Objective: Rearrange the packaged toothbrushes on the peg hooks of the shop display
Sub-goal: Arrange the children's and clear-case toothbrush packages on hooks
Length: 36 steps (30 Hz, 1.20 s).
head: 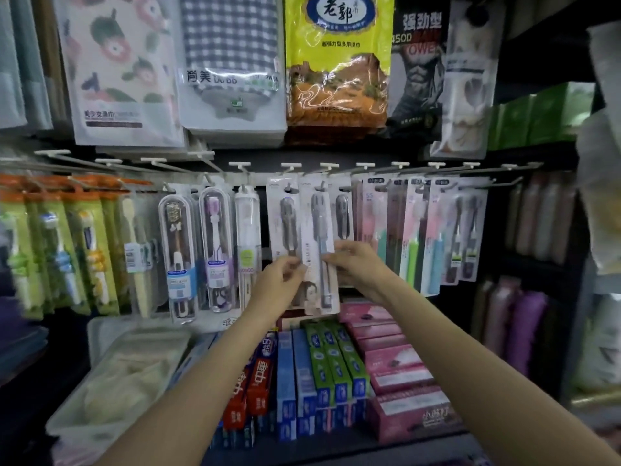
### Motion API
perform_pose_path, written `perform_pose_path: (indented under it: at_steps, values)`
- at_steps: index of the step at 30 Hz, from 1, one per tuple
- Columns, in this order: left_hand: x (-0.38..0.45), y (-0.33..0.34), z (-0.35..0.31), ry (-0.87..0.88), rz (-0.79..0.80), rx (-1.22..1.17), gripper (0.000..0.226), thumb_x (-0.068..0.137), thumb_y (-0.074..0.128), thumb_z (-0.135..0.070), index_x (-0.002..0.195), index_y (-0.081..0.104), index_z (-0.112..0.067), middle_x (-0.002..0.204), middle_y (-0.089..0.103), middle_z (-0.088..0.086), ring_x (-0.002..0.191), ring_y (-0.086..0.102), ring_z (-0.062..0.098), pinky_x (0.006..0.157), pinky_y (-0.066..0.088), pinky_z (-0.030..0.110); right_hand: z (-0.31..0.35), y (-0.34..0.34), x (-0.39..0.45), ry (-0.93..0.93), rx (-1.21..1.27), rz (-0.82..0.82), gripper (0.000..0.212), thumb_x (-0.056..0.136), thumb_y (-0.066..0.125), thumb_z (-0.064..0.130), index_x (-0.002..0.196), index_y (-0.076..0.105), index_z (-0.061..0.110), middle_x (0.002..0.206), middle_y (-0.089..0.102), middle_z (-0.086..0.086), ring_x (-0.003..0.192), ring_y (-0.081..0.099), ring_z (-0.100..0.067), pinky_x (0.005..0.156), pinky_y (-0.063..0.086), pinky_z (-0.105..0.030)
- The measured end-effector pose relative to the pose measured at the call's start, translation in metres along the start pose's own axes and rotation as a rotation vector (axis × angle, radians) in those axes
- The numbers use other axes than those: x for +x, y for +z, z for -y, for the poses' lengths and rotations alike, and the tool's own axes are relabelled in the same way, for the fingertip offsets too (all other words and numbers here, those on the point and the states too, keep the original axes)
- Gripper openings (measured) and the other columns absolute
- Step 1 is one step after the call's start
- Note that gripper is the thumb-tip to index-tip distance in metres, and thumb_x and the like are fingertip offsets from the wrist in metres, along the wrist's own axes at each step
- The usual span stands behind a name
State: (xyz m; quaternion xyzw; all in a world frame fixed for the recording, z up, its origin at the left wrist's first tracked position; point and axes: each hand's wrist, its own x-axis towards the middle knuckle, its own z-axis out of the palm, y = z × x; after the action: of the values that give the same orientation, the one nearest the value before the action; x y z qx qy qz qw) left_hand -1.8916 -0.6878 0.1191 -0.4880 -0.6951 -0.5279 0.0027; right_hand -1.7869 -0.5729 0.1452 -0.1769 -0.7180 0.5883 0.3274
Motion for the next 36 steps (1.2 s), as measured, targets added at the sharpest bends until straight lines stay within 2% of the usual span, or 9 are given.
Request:
perform_pose_path:
  at_steps: [4, 7, 13, 17, 20, 24, 28, 33, 36]
  values:
    - [0.006, 0.009, -0.002, -0.117, -0.046, -0.046, 0.032, 0.089, 0.059, -0.017, 0.117, 0.055, -0.002, 0.112, 0.063, 0.012, 0.097, 0.058, 0.019, 0.083, 0.047, 0.029, -0.003, -0.005, 0.003, -0.036, -0.112, -0.024, 0.023, 0.090, 0.059, 0.014, 0.109, 0.059, 0.001, 0.099, 0.064, -0.012, 0.086, 0.062, -0.020, 0.080, 0.055, -0.032]
    - [0.004, 0.006, -0.002, -0.098, -0.122, 0.118, 0.026, 0.091, 0.055, -0.014, 0.115, 0.054, -0.003, 0.109, 0.062, 0.008, 0.088, 0.055, 0.015, 0.076, 0.045, 0.026, -0.011, -0.018, 0.015, -0.087, -0.262, -0.190, 0.023, 0.091, 0.056, 0.015, 0.112, 0.060, 0.004, 0.110, 0.064, -0.014, 0.092, 0.060, -0.020, 0.082, 0.051, -0.029]
    - [0.005, 0.001, -0.002, -0.105, -0.242, 0.389, 0.017, 0.093, 0.053, -0.017, 0.108, 0.053, -0.011, 0.095, 0.058, 0.001, 0.082, 0.054, 0.014, 0.075, 0.043, 0.027, -0.032, -0.009, 0.043, -0.099, -0.428, -0.179, 0.042, 0.089, 0.060, 0.015, 0.125, 0.044, 0.002, 0.120, 0.054, -0.011, 0.095, 0.049, -0.015, 0.077, 0.038, -0.019]
    - [0.004, -0.001, -0.006, -0.107, -0.265, 0.458, 0.018, 0.093, 0.052, -0.016, 0.111, 0.053, -0.011, 0.089, 0.060, 0.002, 0.080, 0.058, 0.018, 0.073, 0.049, 0.032, -0.041, 0.008, 0.060, -0.104, -0.345, -0.221, 0.038, 0.088, 0.061, 0.012, 0.120, 0.043, 0.002, 0.112, 0.054, -0.011, 0.106, 0.055, -0.027, 0.079, 0.046, -0.029]
    - [0.004, -0.005, -0.010, -0.090, -0.266, 0.537, 0.016, 0.094, 0.051, -0.017, 0.109, 0.052, -0.011, 0.090, 0.059, 0.001, 0.076, 0.054, 0.013, 0.063, 0.040, 0.020, -0.046, 0.021, 0.069, -0.083, -0.274, -0.275, 0.028, 0.089, 0.055, 0.006, 0.117, 0.048, 0.003, 0.108, 0.059, -0.013, 0.098, 0.058, -0.027, 0.081, 0.051, -0.037]
    - [0.006, -0.004, -0.008, -0.132, -0.223, 0.383, 0.015, 0.092, 0.053, -0.014, 0.107, 0.054, -0.010, 0.097, 0.061, 0.002, 0.082, 0.055, 0.012, 0.071, 0.042, 0.021, -0.043, 0.018, 0.062, -0.048, -0.110, -0.162, 0.021, 0.093, 0.049, 0.005, 0.114, 0.048, 0.006, 0.098, 0.053, -0.010, 0.084, 0.050, -0.016, 0.073, 0.044, -0.026]
    - [0.007, 0.010, -0.001, -0.159, -0.195, 0.244, 0.015, 0.090, 0.057, -0.014, 0.104, 0.055, -0.009, 0.097, 0.058, 0.002, 0.092, 0.053, 0.015, 0.077, 0.039, 0.023, -0.038, 0.004, 0.050, -0.049, -0.117, -0.086, 0.021, 0.094, 0.049, 0.007, 0.115, 0.049, 0.006, 0.111, 0.059, -0.010, 0.104, 0.056, -0.023, 0.095, 0.046, -0.037]
    - [0.008, 0.026, 0.001, -0.180, -0.186, 0.090, 0.010, 0.087, 0.061, -0.013, 0.094, 0.054, -0.012, 0.097, 0.059, 0.006, 0.094, 0.053, 0.017, 0.082, 0.043, 0.025, -0.021, -0.017, 0.031, -0.051, -0.150, -0.023, 0.026, 0.095, 0.047, 0.005, 0.121, 0.046, 0.005, 0.113, 0.051, -0.004, 0.112, 0.051, -0.026, 0.091, 0.042, -0.030]
    - [0.004, 0.026, 0.005, -0.172, -0.167, 0.052, 0.017, 0.087, 0.061, -0.011, 0.102, 0.057, -0.007, 0.100, 0.057, 0.003, 0.097, 0.051, 0.013, 0.084, 0.039, 0.024, -0.023, -0.017, 0.023, -0.058, -0.128, 0.013, 0.027, 0.095, 0.047, 0.006, 0.122, 0.044, 0.006, 0.116, 0.052, -0.007, 0.110, 0.051, -0.025, 0.086, 0.043, -0.028]
